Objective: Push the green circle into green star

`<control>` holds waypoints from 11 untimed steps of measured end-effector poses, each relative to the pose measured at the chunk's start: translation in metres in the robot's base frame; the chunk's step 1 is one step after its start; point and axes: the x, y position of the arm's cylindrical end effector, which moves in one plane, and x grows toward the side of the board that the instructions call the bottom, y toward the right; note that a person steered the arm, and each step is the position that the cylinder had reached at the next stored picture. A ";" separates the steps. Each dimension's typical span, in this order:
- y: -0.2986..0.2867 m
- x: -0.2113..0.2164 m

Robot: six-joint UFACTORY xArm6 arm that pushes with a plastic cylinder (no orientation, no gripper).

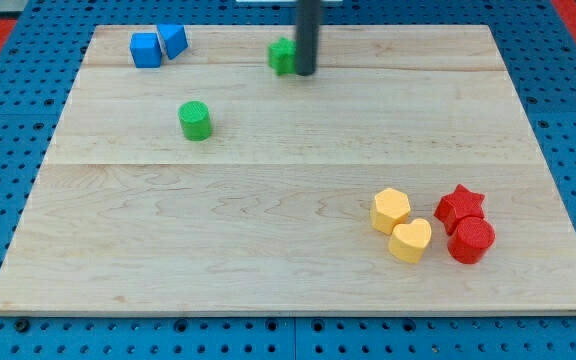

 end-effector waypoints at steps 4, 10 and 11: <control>-0.148 0.148; -0.088 0.036; -0.041 0.023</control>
